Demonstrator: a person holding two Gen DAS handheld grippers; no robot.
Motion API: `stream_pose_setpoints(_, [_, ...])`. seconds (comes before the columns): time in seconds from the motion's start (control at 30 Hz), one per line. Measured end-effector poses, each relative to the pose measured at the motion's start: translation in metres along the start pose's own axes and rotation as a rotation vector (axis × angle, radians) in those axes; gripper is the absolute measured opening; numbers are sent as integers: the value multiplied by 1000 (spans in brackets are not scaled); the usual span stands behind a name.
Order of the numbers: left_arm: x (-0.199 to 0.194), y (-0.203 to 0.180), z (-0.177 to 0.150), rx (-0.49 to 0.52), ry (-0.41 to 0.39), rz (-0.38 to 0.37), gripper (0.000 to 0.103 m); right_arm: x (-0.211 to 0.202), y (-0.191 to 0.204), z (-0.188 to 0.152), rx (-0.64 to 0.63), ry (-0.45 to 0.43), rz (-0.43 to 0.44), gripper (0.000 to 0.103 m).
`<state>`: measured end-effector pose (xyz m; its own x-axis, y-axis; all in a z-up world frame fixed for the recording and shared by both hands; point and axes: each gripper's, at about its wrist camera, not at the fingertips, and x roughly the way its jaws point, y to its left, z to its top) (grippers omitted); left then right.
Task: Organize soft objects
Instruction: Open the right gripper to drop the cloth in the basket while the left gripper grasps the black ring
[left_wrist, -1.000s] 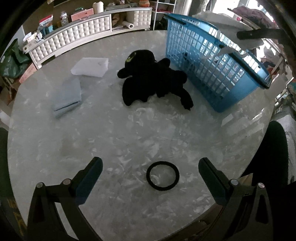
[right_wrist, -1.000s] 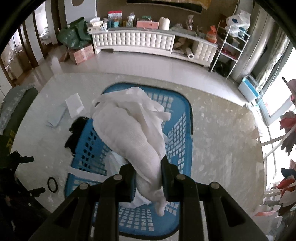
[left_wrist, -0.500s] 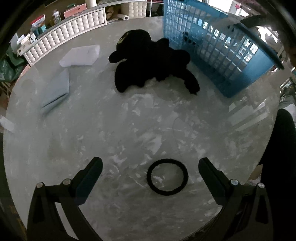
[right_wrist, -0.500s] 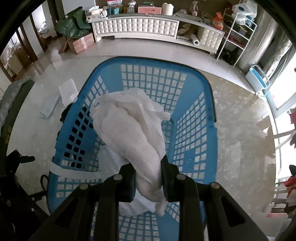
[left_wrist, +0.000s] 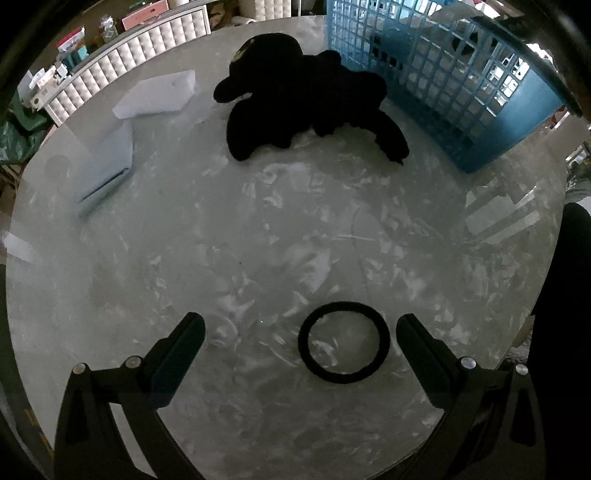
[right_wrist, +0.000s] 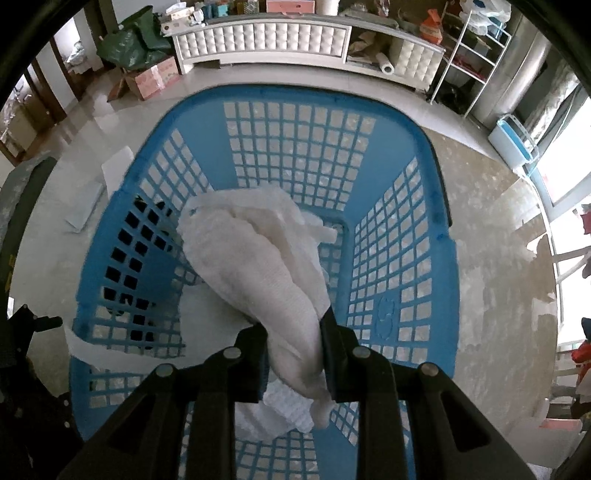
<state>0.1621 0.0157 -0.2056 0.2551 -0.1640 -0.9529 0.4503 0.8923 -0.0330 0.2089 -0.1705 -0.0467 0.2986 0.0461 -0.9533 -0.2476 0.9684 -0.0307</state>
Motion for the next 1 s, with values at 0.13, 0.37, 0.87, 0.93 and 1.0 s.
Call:
stream_pose_setpoints(0.13, [5, 4, 3, -12, 0, 1, 103, 3, -1, -1, -2, 10, 3, 21])
stream_pose_setpoints(0.37, [8, 2, 3, 4, 6, 19, 103, 6, -5, -1, 3, 12, 5, 21])
stream_pose_setpoints(0.87, [-3, -7, -7, 39, -21, 19, 64, -6, 14, -13, -7, -11, 19, 72])
stream_pose_setpoints(0.93, [-5, -6, -8, 39, -24, 18, 56, -11, 22, -15, -9, -24, -4, 89])
stream_pose_setpoints(1.0, [-8, -6, -9, 33, -28, 19, 46, -19, 25, -18, -12, -46, -1, 90])
